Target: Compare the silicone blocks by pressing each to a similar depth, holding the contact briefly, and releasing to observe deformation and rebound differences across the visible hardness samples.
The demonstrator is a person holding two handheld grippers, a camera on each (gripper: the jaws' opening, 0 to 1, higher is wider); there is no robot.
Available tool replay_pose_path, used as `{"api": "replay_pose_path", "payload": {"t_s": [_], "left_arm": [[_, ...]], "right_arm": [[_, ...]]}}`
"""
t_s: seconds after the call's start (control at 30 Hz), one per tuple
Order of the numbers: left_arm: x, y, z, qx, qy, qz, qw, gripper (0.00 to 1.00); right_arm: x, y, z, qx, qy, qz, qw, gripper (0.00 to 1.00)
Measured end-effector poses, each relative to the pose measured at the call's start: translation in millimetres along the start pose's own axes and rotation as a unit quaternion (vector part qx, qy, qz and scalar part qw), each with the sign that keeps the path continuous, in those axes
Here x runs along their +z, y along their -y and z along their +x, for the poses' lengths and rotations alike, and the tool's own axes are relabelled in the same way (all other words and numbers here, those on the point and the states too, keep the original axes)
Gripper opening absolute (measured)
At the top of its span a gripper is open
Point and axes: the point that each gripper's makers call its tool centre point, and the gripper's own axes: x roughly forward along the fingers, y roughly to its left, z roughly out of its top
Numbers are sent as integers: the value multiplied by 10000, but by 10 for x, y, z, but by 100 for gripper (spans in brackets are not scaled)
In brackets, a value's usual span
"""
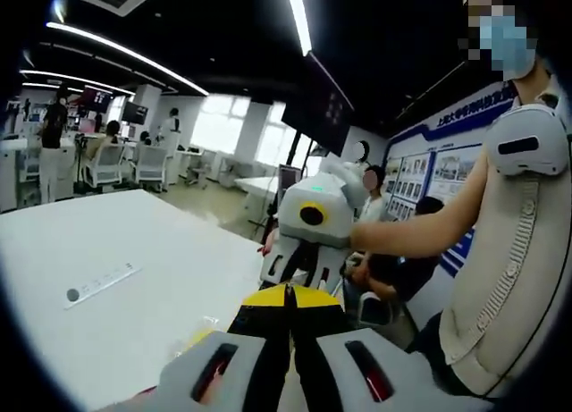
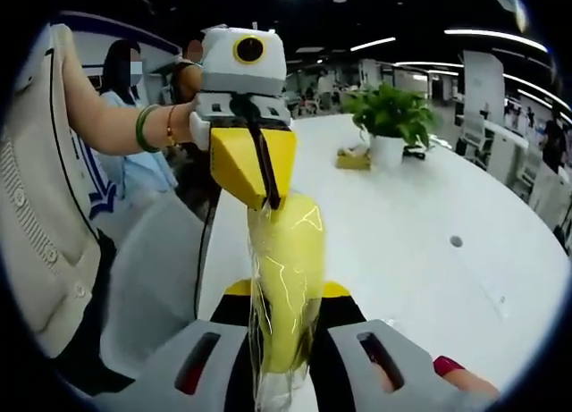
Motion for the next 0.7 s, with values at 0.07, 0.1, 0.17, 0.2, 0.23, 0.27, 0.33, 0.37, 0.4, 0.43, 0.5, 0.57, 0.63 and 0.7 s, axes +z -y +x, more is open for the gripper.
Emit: {"api": "replay_pose_path", "payload": {"t_s": [0.07,0.1,0.17,0.2,0.23,0.27,0.33,0.37,0.4,0.43,0.5,0.57,0.63,0.7], "left_arm": [[2,-5,1,23,0,1,10000,0],[4,-14,1,47,5,1,10000,0],[3,-17,-1,58,11,-37,10000,0],[7,-21,-3,72,25,-53,10000,0],[6,-24,-4,84,25,-63,9999,0],[6,-24,-7,92,26,-81,9999,0],[7,-19,-9,83,28,-77,9999,0],[3,-16,-10,86,20,-60,9999,0],[3,-12,-12,83,21,-59,9999,0],[5,-12,-12,86,29,-64,9999,0],[5,-13,-13,94,36,-80,9999,0],[8,-13,-13,97,45,-97,9999,0],[10,-10,-10,93,44,-103,9999,0],[16,-3,-8,81,52,-110,9999,0]], "right_arm": [[1,-2,1,14,-2,32,10000,9],[1,3,2,1,-2,49,10000,9],[0,2,2,7,0,90,10000,10],[3,11,2,-13,11,95,10000,10],[-1,-8,2,45,-11,206,9998,11],[1,-3,4,32,-5,188,9998,11],[-5,-13,1,41,-16,154,9999,12],[-9,-23,1,71,-28,193,9998,12],[-6,-14,1,53,-22,157,9999,12],[-2,1,-1,12,-8,94,10000,13],[-6,1,-4,2,-30,94,10000,13],[1,27,-8,-63,-17,-35,10000,14],[-3,25,-12,-59,-31,-21,10000,15],[0,36,-18,-80,-20,-40,10000,16]]}}
